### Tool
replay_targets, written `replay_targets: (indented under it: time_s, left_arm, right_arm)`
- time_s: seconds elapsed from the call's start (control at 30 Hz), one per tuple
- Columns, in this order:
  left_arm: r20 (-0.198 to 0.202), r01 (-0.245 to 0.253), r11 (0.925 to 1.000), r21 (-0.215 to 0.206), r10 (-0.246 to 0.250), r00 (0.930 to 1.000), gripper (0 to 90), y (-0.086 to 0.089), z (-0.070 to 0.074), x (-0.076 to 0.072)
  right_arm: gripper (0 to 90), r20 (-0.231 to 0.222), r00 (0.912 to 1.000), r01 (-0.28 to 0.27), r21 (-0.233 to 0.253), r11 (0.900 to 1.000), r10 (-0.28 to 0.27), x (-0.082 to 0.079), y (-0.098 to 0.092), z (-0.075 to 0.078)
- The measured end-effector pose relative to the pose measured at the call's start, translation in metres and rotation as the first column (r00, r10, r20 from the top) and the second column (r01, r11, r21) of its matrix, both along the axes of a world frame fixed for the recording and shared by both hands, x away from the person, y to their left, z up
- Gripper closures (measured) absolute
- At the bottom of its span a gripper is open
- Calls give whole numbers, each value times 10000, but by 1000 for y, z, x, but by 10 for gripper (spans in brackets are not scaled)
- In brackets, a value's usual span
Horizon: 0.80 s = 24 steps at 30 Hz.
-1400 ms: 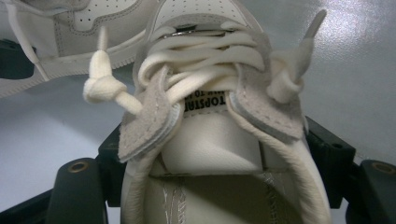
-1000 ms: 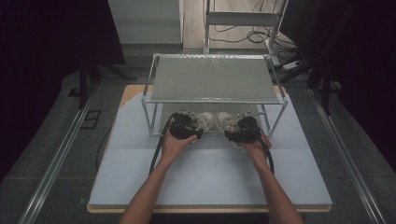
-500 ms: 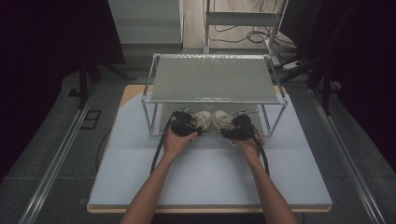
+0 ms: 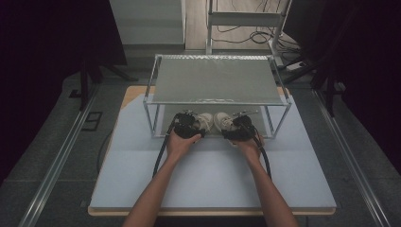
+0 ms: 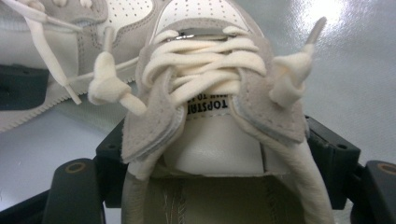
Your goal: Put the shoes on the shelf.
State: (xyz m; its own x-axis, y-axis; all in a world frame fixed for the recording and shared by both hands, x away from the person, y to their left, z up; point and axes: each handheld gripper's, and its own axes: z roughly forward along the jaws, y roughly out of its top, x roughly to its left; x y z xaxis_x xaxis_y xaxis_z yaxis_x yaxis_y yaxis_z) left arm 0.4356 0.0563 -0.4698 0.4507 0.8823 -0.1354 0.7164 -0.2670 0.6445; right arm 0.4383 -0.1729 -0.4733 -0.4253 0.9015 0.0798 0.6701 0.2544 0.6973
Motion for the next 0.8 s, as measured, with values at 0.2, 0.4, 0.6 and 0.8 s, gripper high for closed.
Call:
replay_targets:
  time_s: [0.2, 0.4, 0.6, 0.8]
  left_arm:
    - [506, -71, 9994, -337, 88, 9987, 203, 7, 12, -6]
    - [1221, 99, 9975, -698, -13, 9925, 199, 22, 29, -24]
    - [1607, -96, 9914, -1306, 307, 9865, 275, 39, 36, -55]
    - [2065, -289, 9923, -1208, 536, 9770, 541, 61, 34, -77]
  right_arm:
    - [212, 777, 9969, 108, 75, 9999, -114, -9, -2, 10]
    - [208, 1505, 9884, 146, 443, 9989, -211, -28, -11, 24]
    - [221, 1942, 9809, -71, 687, 9976, -64, -53, -23, 37]
    - [362, 2434, 9699, -272, 898, 9956, 45, -76, -38, 42]
